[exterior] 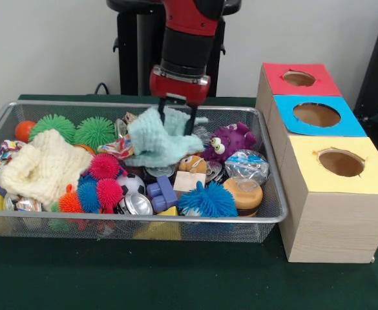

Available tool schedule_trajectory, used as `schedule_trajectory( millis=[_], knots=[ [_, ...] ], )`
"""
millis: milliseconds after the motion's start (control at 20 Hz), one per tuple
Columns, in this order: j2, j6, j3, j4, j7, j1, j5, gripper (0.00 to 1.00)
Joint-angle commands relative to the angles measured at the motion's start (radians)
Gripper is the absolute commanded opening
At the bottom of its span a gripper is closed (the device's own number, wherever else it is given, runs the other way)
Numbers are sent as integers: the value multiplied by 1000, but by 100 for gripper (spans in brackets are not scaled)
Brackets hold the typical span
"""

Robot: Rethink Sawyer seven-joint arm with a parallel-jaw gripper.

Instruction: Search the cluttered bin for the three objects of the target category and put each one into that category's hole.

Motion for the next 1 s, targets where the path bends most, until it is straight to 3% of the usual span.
schedule_trajectory(
  millis=[50, 350, 550, 700, 1000],
  knots=[
    [65, -154, -39, 103, 236, -72, -72, 100],
    [247, -375, -48, 128, 328, -92, -76, 100],
    [323, -432, -23, 115, 323, -134, -92, 100],
    [304, -399, -7, 135, 298, -159, -113, 100],
    [144, -268, 26, 229, 292, -137, -88, 100]
  ],
)
